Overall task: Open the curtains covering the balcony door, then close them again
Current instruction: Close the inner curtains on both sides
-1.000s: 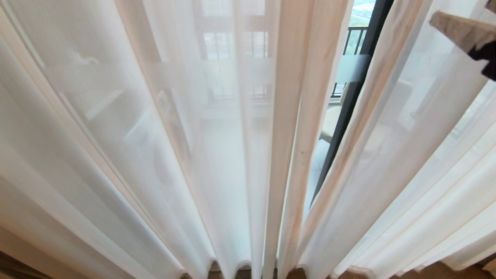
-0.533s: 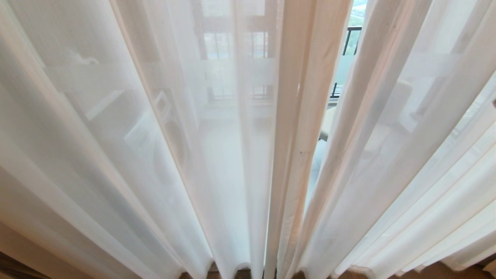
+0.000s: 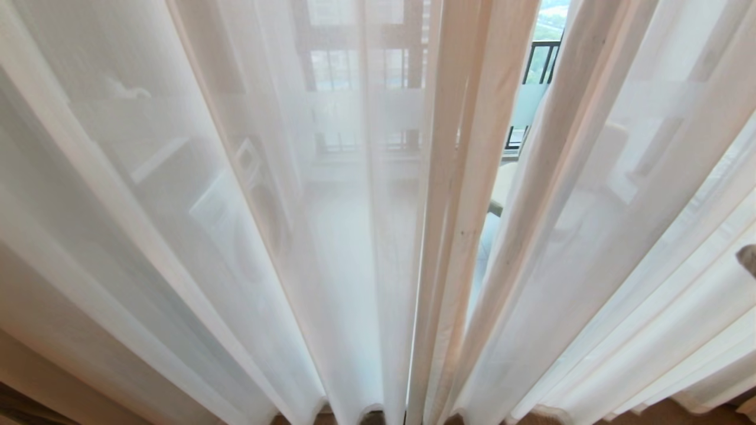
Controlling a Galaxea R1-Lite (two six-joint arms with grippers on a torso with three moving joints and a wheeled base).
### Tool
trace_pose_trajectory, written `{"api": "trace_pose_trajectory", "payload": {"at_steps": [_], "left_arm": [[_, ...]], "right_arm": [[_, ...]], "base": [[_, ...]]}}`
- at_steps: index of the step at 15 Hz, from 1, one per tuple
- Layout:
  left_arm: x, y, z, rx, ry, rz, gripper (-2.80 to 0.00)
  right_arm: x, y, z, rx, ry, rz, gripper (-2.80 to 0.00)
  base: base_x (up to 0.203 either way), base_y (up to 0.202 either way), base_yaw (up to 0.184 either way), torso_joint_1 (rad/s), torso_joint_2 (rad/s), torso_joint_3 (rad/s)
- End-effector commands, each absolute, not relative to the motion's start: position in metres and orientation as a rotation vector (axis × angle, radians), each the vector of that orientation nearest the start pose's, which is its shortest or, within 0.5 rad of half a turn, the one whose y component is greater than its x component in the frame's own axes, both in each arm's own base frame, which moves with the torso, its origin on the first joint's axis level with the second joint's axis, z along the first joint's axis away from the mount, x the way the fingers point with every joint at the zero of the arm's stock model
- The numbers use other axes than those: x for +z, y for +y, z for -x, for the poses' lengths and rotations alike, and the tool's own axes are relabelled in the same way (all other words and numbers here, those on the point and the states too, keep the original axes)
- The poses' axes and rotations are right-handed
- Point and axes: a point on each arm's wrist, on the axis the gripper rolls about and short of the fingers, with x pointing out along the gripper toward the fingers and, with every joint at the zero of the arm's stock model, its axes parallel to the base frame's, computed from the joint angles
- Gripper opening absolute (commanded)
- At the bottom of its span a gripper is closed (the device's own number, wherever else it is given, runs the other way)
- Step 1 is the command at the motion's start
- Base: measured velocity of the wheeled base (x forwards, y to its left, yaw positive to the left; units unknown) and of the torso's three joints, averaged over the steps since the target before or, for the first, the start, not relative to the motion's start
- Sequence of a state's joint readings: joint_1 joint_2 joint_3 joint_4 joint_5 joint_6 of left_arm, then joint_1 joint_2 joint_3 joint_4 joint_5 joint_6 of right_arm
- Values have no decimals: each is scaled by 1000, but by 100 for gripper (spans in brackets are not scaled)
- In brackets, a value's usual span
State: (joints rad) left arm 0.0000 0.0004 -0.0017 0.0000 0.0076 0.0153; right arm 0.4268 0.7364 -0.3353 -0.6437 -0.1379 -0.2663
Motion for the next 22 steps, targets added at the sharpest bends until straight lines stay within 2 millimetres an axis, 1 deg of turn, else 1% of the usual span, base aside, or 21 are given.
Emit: {"api": "trace_pose_trajectory", "payload": {"at_steps": [1, 5, 7, 10, 14, 17, 18, 20, 22], "left_arm": [[76, 0, 23, 8, -1, -15, -280], [76, 0, 23, 8, -1, -15, -280], [76, 0, 23, 8, -1, -15, -280], [76, 0, 23, 8, -1, -15, -280], [76, 0, 23, 8, -1, -15, -280], [76, 0, 23, 8, -1, -15, -280], [76, 0, 23, 8, -1, -15, -280], [76, 0, 23, 8, -1, -15, -280], [76, 0, 23, 8, -1, -15, -280]], "right_arm": [[205, 22, -64, 209, -214, 209, -280], [187, 15, -65, 120, -148, 166, -280], [172, 9, -61, 59, -107, 166, -280], [144, 2, -46, -27, -58, 142, -280], [124, -2, -17, -72, -43, 130, -280], [107, -3, 1, -101, -28, 113, -280], [101, -3, 4, -104, 3, 106, -280], [97, -3, 4, -106, 37, 52, -280], [92, -3, 9, -108, 33, 44, -280]], "base": [[0, 0, 0, 0, 0, 0], [0, 0, 0, 0, 0, 0], [0, 0, 0, 0, 0, 0], [0, 0, 0, 0, 0, 0], [0, 0, 0, 0, 0, 0], [0, 0, 0, 0, 0, 0], [0, 0, 0, 0, 0, 0], [0, 0, 0, 0, 0, 0], [0, 0, 0, 0, 0, 0]]}}
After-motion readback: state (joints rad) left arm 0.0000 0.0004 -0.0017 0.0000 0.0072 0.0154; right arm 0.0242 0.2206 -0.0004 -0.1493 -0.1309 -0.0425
